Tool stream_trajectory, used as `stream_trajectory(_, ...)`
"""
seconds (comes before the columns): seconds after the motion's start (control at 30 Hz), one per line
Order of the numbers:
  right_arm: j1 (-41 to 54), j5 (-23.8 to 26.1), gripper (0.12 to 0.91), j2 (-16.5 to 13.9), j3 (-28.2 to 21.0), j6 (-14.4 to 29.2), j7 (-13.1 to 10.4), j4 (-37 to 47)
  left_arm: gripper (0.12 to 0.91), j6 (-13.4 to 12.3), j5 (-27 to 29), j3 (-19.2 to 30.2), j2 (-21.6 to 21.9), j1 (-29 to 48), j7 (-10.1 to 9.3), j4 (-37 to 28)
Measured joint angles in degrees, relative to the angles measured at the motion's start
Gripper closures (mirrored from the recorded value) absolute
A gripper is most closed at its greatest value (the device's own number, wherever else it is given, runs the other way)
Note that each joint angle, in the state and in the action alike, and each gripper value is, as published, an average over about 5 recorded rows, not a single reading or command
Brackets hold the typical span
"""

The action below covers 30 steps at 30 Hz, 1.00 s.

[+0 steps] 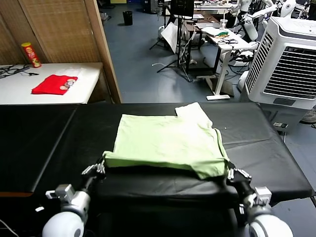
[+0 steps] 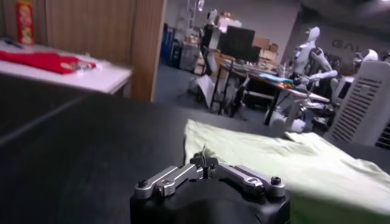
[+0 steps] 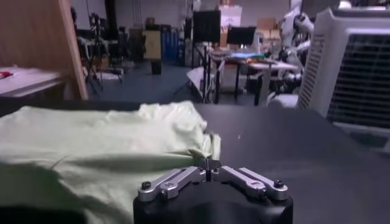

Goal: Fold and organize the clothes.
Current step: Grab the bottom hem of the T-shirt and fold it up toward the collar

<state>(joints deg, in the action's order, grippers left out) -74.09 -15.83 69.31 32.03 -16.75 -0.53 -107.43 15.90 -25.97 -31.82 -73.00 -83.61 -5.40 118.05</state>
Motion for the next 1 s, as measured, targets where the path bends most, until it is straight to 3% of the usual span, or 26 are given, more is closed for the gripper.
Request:
stream_trajectory(0.2, 4.5, 0.8, 0.903, -0.8, -2.8, 1.1, 0.1, 5.4, 0.904, -0.5, 2.8, 2.2, 0.6, 3.6, 0.12, -4.7)
stream_trajectory(0.33, 4.8, -0.5, 0.855, -1.3, -3.0, 0.1, 2.0, 5.6, 0.904, -0.8, 3.9, 3.4, 1.1, 6.1, 0.10, -7.9)
stream_trajectory(0.43, 3.3, -0.8, 0.718, -1.9, -2.3, -1.0, 3.0, 3.5, 0.904, -0.2, 3.9, 3.9, 1.3, 7.8, 0.09, -9.4)
stream_trajectory(0.57, -0.4, -0.8, 0.501, -2.6, -0.9, -2.0, 2.7, -0.7, 0.873, 1.0, 3.9, 4.0, 1.4, 8.2, 0.21, -9.8)
stream_trajectory(0.73, -6.0, -0.9, 0.265, -3.1, 0.6, -1.9, 2.1, -4.8, 0.630, 1.8, 4.0, 4.0, 2.6, 6.4, 0.73, -8.7)
stream_trajectory(0.93, -10.6, -0.9, 0.231, -2.6, 0.8, -2.3, 1.9, -5.8, 0.316, 2.9, 2.1, 3.7, 4.6, 3.3, 0.98, -6.9)
stream_trajectory(1.0, -11.3, -0.8, 0.255, -2.3, 0.6, -2.3, 1.9, -5.8, 0.264, 3.4, 1.5, 3.6, 4.8, 2.4, 1.02, -6.5)
